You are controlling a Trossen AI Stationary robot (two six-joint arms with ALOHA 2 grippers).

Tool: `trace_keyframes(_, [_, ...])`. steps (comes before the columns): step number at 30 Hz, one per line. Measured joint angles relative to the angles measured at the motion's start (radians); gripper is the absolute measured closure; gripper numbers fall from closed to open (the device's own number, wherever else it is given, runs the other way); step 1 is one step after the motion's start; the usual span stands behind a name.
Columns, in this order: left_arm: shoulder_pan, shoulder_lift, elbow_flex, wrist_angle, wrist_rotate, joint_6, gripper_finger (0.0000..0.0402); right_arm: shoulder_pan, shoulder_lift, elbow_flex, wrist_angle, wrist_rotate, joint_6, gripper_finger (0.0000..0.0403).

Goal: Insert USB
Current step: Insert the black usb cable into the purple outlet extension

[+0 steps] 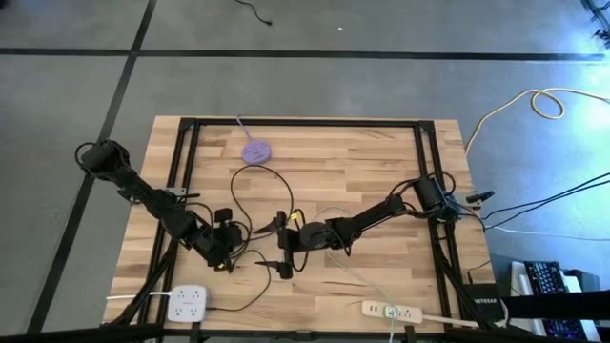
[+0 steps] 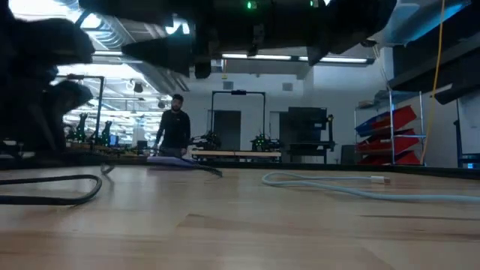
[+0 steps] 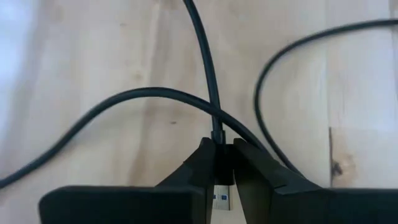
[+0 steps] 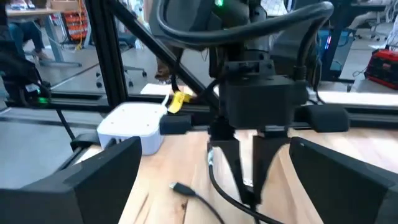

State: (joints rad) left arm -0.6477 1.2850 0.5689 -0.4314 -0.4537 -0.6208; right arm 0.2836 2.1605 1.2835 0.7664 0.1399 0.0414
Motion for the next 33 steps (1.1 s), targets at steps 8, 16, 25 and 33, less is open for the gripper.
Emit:
trace_keyframes(8, [-0.04, -0.047, 0.113, -0.231, -0.078, -0.05, 0.0367, 0.0, 0.001, 0.0, -0.049, -0.002, 0.004, 0.0013])
trace_keyframes(16, [-0.068, -0.048, 0.228, -0.374, -0.111, -0.058, 0.0399, -0.012, 0.003, -0.001, -0.236, 0.161, -0.337, 0.0013])
trace_keyframes(25, [-0.068, -0.049, 0.25, -0.391, -0.108, -0.075, 0.04, -0.059, 0.014, 0.093, -0.463, 0.293, -0.408, 0.0061])
trace_keyframes(33, [-0.074, -0.05, 0.216, -0.396, -0.012, -0.135, 0.04, -0.064, 0.116, 0.288, -0.488, 0.149, -0.453, 0.0111])
